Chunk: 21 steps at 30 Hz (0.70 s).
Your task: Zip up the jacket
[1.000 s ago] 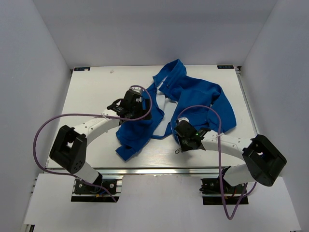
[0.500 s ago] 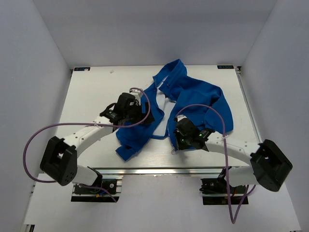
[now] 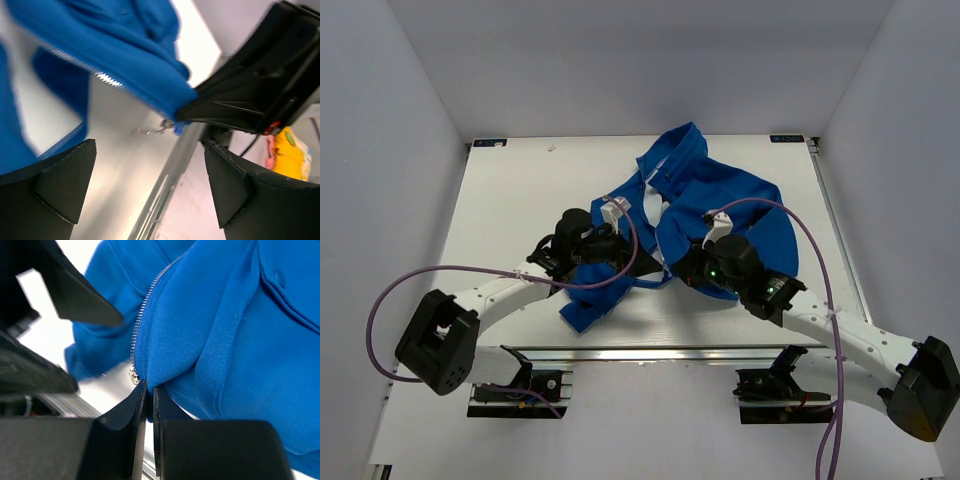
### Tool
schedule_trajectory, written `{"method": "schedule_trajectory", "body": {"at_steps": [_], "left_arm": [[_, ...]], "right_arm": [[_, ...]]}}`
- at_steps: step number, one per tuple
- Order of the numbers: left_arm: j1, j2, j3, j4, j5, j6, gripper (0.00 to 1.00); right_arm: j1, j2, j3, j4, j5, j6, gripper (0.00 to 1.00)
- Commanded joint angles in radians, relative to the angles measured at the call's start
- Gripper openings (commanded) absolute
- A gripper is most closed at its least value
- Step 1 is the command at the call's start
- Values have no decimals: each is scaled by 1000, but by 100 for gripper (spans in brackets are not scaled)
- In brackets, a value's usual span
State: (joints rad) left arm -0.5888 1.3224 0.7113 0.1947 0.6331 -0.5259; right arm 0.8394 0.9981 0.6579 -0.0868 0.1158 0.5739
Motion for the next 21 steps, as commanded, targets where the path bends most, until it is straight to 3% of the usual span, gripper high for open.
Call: {"method": "schedule_trajectory", "body": {"at_steps": [1,13,21], "left_arm": [[-26,18,-16,166,73,-43,98],[-52,43,-26,278,106,-25,71],[-89,34,10,201,120,127,69]], "right_arm": [[0,-29,-4,134,-19,50,0],[-2,-68,12,151,13,64,0],[-2,-92,28,145,-13,73,0]]}}
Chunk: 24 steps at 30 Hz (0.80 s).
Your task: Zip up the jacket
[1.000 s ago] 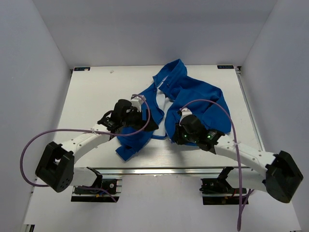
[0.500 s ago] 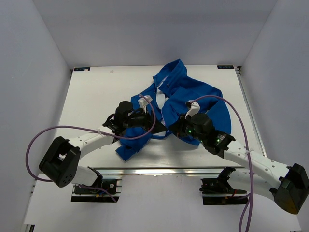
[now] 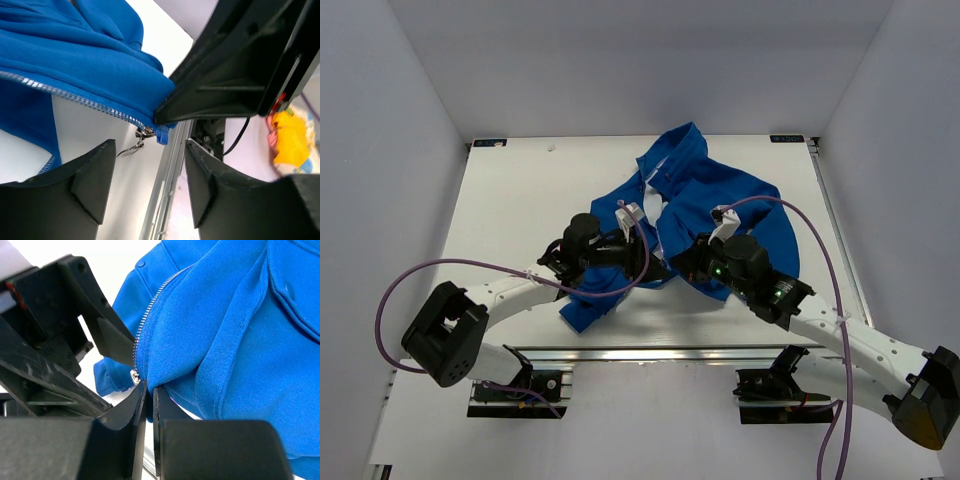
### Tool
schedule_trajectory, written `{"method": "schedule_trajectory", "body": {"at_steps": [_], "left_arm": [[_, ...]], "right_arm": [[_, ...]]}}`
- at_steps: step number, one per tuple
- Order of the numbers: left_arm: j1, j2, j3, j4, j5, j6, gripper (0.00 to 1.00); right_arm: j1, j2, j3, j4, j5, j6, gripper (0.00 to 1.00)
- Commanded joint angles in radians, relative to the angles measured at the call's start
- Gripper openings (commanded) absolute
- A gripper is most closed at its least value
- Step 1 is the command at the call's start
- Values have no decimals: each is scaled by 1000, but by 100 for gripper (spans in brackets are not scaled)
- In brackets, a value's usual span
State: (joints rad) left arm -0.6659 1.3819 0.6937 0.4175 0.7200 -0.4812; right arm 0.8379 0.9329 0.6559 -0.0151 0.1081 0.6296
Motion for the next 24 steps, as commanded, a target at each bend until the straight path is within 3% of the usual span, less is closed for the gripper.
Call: {"method": "schedule_trajectory", "body": {"at_steps": [1,7,8,12,19,24], "left_arm": [[-12,-26,29,-22,36,87,66],[-23,-32,38,-22,68,99,36],[-26,-35,36,-22,65,99,24],[-37,-37,40,-34,56,93,0],[-67,-29,59,-127,53,96,0],[-84,-37,63,-154,159,87,0]], "right_arm": [[0,-32,31,72,-2,18,0],[0,-36,39,57,27,16,0],[0,-34,39,56,30,16,0],[-2,-32,34,69,30,13,0],[-2,-34,40,124,45,-7,0],[-2,-25,57,136,57,-47,0]]}}
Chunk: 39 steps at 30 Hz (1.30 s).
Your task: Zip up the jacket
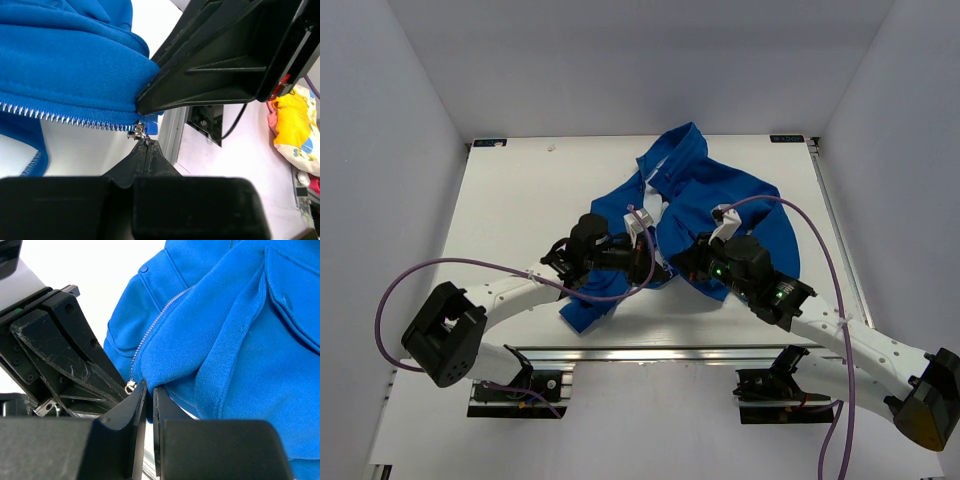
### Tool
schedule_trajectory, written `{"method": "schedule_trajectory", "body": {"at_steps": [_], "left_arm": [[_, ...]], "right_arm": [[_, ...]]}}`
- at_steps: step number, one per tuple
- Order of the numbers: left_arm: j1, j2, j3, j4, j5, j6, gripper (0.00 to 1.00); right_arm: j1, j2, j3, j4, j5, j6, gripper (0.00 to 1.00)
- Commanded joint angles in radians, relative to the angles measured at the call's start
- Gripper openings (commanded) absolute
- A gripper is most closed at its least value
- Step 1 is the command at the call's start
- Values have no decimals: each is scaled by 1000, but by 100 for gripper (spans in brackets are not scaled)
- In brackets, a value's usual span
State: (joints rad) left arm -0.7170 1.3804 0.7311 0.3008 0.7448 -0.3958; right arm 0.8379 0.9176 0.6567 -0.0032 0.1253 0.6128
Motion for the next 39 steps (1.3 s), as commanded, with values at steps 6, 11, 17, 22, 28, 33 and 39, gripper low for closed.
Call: {"method": "schedule_trajectory", "body": {"at_steps": [6,11,17,22,28,33,39], "left_arm": [[-35,-73,17,-55,180,-28,0],[-36,-81,37,-100,108,3,0],[-35,-57,63,-152,99,57,0],[-35,-83,44,-227,59,77,0],[-35,-25,-64,-317,96,32,0],[-47,32,-107,-362,51,-34,0],[-61,31,-167,-376,4,-87,0]], "right_arm": [[-2,-22,34,117,7,-142,0],[-2,-2,37,13,-173,-236,22],[-2,7,99,-170,-210,-199,56],[-2,13,194,-360,-12,-147,71],[-2,102,258,-431,-68,-188,75],[-2,240,264,-434,-115,-199,76],[13,424,276,-402,-133,-141,76]]}}
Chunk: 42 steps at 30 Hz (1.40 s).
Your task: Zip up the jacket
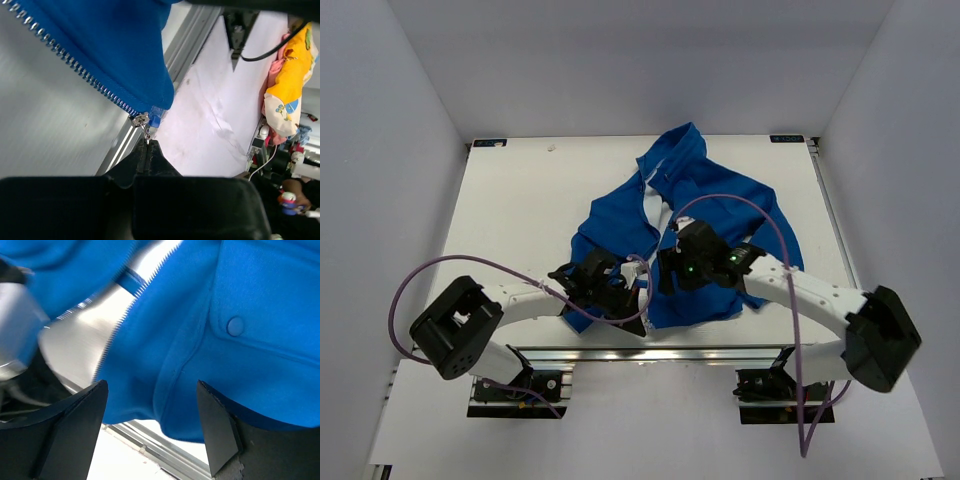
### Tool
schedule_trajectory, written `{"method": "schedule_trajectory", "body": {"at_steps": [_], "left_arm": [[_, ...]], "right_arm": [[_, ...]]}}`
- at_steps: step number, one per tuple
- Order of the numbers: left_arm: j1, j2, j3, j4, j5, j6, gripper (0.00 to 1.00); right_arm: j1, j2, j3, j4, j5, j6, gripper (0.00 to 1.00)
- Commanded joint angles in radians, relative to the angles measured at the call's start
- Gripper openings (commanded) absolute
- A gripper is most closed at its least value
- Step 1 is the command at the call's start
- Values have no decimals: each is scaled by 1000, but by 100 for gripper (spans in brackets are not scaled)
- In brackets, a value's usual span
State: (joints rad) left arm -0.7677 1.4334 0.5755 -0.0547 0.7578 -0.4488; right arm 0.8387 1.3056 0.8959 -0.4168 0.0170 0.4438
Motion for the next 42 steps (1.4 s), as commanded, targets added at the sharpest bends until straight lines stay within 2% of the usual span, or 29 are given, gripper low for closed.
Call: {"method": "schedule_trajectory", "body": {"at_steps": [1,6,10,15,20,25,32,35,37,42], "left_arm": [[-12,-25,-20,-16,-21,-42,0],[-13,-2,-32,1,-45,-74,0],[-13,15,-26,-4,-51,-74,0],[-15,-11,-26,-8,-71,-73,0],[-16,-51,-37,-16,-94,-80,0],[-16,-77,-78,16,-123,-126,0],[-18,-140,-98,47,-167,-174,0],[-18,-197,-114,47,-186,-180,0],[-18,-246,-121,41,-199,-183,0],[-18,-323,-137,26,-222,-189,0]], "right_arm": [[17,50,44,24,-23,39,77],[80,164,72,67,116,134,77],[122,253,123,53,196,209,69],[145,337,179,15,268,266,67],[148,325,192,32,284,338,70],[148,262,104,179,239,420,69],[154,328,113,139,228,498,67],[160,331,109,160,241,515,64],[158,343,109,167,242,521,56],[158,420,173,136,228,506,49]]}}
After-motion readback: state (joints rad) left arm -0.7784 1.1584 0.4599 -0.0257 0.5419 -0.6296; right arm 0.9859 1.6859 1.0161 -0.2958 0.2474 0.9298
